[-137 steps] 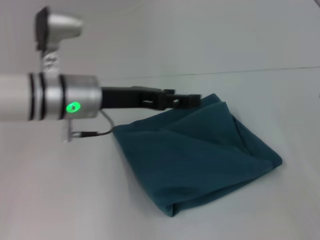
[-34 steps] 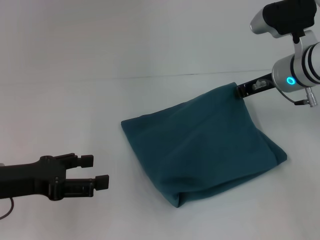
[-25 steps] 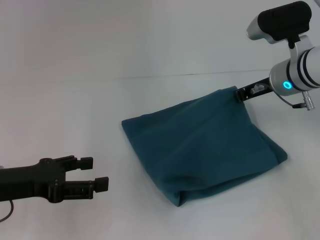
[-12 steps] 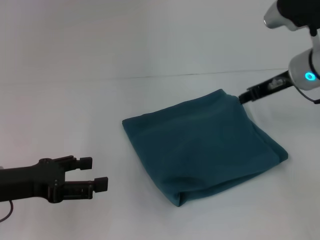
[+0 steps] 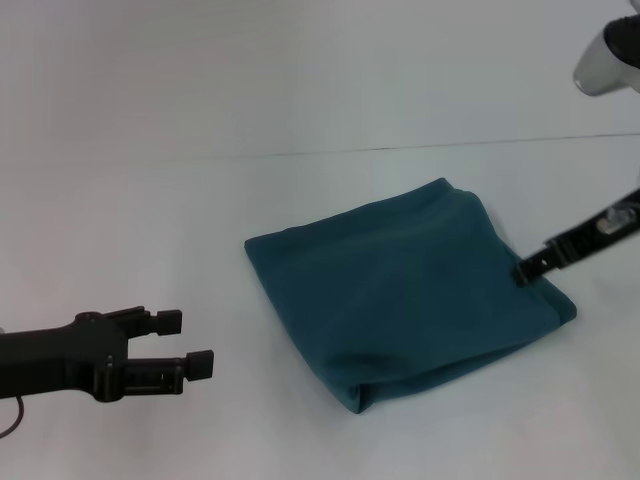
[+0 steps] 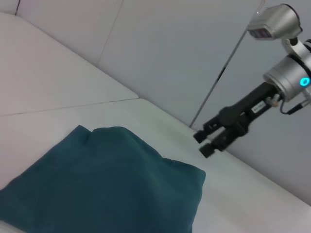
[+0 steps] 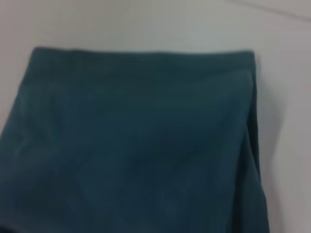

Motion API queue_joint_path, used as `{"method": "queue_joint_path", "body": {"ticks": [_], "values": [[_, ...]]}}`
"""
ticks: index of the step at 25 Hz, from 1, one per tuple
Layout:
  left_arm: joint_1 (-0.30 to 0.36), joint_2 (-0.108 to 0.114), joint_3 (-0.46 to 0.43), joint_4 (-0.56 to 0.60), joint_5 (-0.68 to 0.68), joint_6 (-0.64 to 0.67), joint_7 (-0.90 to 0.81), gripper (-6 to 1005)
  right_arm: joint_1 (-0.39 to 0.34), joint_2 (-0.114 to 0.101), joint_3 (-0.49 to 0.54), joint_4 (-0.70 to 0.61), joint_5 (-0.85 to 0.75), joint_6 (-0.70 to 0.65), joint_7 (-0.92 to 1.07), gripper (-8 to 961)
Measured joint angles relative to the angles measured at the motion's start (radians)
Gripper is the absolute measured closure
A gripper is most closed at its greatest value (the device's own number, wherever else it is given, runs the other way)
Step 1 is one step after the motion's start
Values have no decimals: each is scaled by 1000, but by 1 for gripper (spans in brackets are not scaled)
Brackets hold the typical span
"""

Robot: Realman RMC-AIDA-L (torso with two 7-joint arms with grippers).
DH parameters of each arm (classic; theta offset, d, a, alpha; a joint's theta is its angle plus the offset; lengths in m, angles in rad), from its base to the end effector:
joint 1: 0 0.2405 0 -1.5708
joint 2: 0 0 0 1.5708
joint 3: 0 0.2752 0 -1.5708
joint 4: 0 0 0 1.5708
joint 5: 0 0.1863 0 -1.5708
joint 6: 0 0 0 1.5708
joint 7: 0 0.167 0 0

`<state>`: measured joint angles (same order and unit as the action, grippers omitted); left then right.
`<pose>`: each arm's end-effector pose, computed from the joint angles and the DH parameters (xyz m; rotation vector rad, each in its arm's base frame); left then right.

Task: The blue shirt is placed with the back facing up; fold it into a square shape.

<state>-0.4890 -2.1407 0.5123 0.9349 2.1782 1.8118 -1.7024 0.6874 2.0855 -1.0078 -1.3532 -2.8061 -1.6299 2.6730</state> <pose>-0.2506 0.2997 -0.0039 -2.7420 -0.9333 -0.7062 0.2318 0.3795 0.0345 -2.2225 1.2571 -0.3570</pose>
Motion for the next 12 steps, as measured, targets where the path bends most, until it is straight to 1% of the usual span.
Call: {"method": "queue_joint_path", "body": {"ticks": [4, 10, 12], "values": [[-1, 0, 0, 1, 0, -5, 1, 51, -11, 2, 2, -5, -54, -37, 0, 91], [-2, 1, 0, 2, 7, -11, 9, 51, -30, 7, -3, 37, -62, -16, -4, 9], [-1, 1, 0, 2, 15, -10, 24, 50, -31, 7, -3, 55, -55, -5, -8, 16]]}}
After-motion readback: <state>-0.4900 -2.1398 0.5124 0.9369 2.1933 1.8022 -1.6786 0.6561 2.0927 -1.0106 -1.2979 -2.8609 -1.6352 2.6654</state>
